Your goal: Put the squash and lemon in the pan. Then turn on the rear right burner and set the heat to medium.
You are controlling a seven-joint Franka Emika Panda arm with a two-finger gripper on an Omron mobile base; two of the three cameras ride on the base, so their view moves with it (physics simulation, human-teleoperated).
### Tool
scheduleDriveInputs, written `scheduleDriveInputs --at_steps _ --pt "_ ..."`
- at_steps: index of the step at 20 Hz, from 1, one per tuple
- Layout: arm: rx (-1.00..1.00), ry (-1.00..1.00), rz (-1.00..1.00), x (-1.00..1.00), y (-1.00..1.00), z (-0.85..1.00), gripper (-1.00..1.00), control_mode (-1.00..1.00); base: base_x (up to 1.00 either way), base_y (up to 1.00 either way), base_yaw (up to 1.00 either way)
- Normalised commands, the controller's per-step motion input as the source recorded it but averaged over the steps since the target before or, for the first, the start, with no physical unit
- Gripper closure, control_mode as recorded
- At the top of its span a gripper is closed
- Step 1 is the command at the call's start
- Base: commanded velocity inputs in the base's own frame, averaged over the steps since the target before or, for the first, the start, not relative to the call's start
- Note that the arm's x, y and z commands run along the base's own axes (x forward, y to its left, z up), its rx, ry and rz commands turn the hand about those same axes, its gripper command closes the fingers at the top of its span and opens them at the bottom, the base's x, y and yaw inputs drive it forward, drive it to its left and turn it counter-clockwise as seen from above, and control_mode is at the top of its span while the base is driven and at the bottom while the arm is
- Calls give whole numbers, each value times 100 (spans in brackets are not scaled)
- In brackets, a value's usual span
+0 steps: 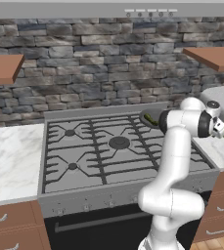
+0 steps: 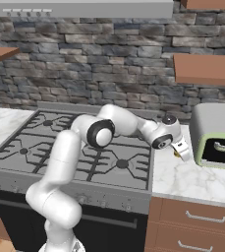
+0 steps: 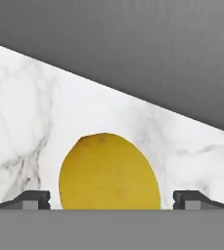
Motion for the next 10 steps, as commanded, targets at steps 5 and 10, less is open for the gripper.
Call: scheduleDriveInputs --at_steps 5,10 --pt "0 1 0 20 -5 -21 100 -100 0 0 0" --pt "0 0 0 11 -9 -15 100 -100 0 0 0"
